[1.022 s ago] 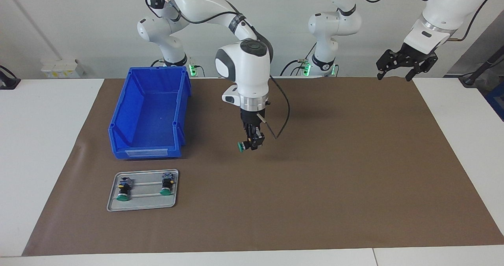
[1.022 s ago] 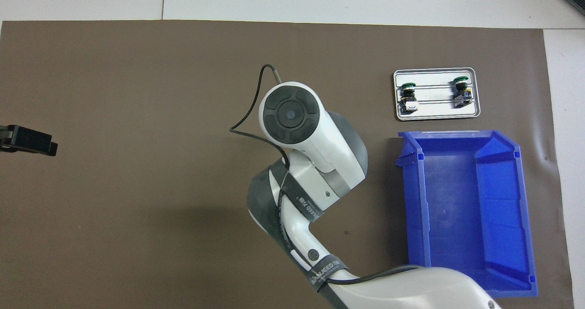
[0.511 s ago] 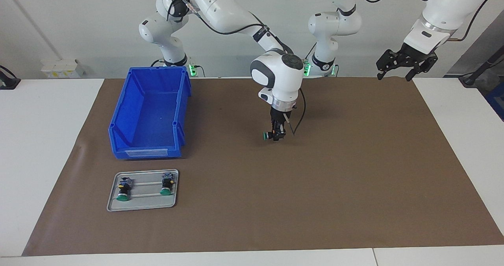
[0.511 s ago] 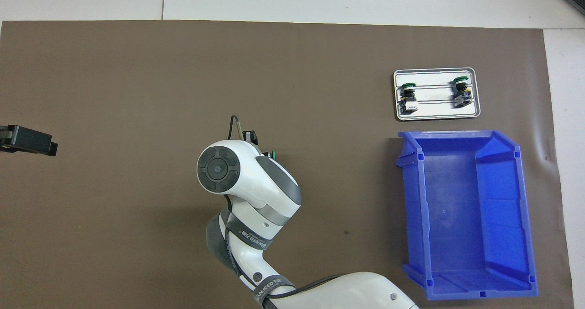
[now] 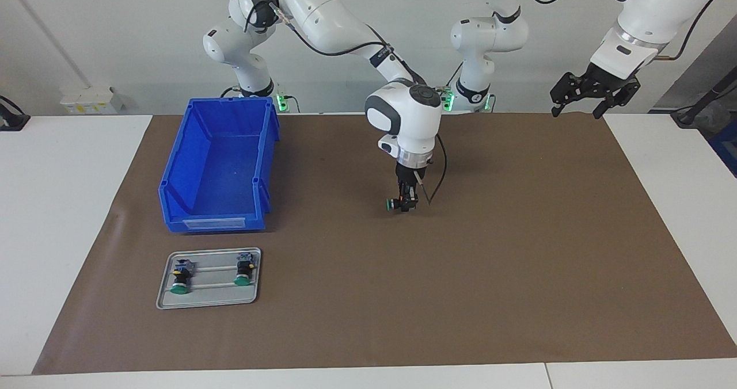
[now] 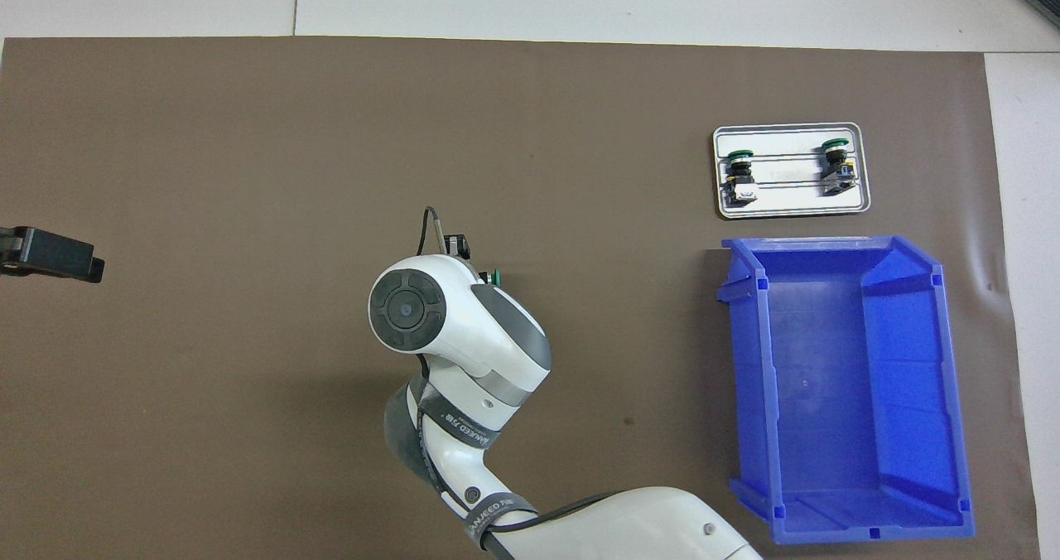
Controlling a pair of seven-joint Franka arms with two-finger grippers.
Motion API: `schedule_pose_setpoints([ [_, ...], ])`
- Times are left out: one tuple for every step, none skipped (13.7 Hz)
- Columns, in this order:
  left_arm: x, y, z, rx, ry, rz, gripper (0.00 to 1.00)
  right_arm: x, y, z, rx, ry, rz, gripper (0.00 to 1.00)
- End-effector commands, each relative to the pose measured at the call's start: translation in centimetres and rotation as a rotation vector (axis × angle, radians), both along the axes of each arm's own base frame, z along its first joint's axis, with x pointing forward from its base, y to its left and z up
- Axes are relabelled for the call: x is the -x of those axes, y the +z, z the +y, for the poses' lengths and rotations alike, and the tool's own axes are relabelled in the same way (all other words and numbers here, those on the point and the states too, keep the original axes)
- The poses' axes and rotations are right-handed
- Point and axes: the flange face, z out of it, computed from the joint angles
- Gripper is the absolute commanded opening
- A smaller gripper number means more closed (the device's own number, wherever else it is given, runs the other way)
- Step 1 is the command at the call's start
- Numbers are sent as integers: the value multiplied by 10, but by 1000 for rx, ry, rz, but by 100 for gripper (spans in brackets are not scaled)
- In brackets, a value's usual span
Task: Place and press button with both arms
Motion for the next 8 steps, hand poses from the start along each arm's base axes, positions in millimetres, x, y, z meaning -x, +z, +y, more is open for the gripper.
schedule_pose_setpoints([
  [5, 0, 2, -7, 1, 6, 100, 7, -8, -1, -3, -6, -29, 6],
  [6, 1, 1, -8, 7, 12, 100, 7, -7, -1, 3, 2, -39, 35],
  [11, 1, -3, -9, -1, 45, 100, 7, -7, 0, 15, 21, -52, 77],
  [12, -1, -8, -9, -15, 53, 100, 5, -5, 0, 10, 33, -69, 100],
  [12, -1, -9, -9, -14, 52, 100, 4, -4, 1, 4, 47, -79, 100],
  [12, -1, -7, -9, -12, 52, 100, 3, 0, 2, 19, 81, -89, 100],
  [12, -1, -4, -9, -5, 53, 100, 1, 3, 0, 37, 124, -96, 100],
  [12, 0, -6, -8, -23, 49, 100, -5, 12, -7, 40, 151, -101, 100],
])
